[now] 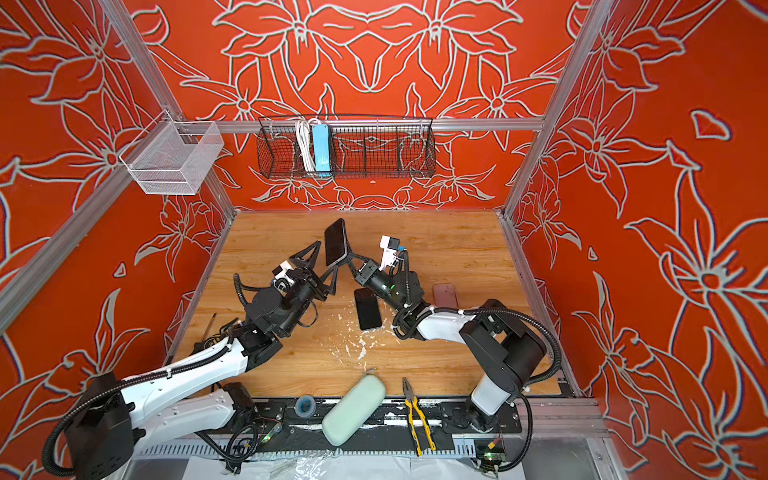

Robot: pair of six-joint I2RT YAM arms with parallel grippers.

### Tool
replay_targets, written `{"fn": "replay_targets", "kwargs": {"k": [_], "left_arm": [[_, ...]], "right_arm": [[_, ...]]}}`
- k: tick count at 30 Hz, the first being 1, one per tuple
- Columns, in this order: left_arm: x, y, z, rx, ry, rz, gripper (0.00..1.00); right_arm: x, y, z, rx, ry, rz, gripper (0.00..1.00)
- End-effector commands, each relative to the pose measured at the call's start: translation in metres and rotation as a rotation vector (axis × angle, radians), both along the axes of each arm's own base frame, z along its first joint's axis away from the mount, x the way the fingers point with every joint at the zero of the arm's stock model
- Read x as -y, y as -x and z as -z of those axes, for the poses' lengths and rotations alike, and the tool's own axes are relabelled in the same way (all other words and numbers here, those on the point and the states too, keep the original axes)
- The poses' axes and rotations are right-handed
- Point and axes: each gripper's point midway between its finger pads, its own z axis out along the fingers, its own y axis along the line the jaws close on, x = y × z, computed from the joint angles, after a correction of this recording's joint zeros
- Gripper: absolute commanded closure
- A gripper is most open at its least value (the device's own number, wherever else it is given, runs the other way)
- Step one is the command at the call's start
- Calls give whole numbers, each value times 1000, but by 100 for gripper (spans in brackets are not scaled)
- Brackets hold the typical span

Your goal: Take the phone out of the phone case

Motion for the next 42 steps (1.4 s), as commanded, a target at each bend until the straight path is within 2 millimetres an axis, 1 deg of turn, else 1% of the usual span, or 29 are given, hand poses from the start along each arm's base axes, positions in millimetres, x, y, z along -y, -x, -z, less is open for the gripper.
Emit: {"fn": "replay_targets", "kwargs": {"k": [1,9,12,18,28,32,35,40,42], "left_arm": [[-5,0,20,-52,-51,-36,3],[-3,-5,24,-60,-52,-46,3],[-1,-7,23,-57,-54,-45,3],[1,-8,12,-27,-69,-40,3],[4,-7,-10,28,-97,-30,3],[8,-7,-11,30,-102,-17,3],[8,-7,-8,24,-100,-15,3],[9,-7,-10,28,-99,-10,3],[10,-7,-9,22,-95,-4,1]], "right_arm": [[12,22,-60,148,-145,-24,100],[11,23,-60,145,-146,-31,100],[11,24,-57,139,-141,-35,100],[12,24,-50,123,-133,-31,100],[13,27,-56,110,-162,-45,100],[15,27,-60,114,-170,-41,100],[14,27,-59,110,-170,-47,100],[13,27,-58,106,-169,-50,100],[12,27,-59,109,-168,-51,100]]}}
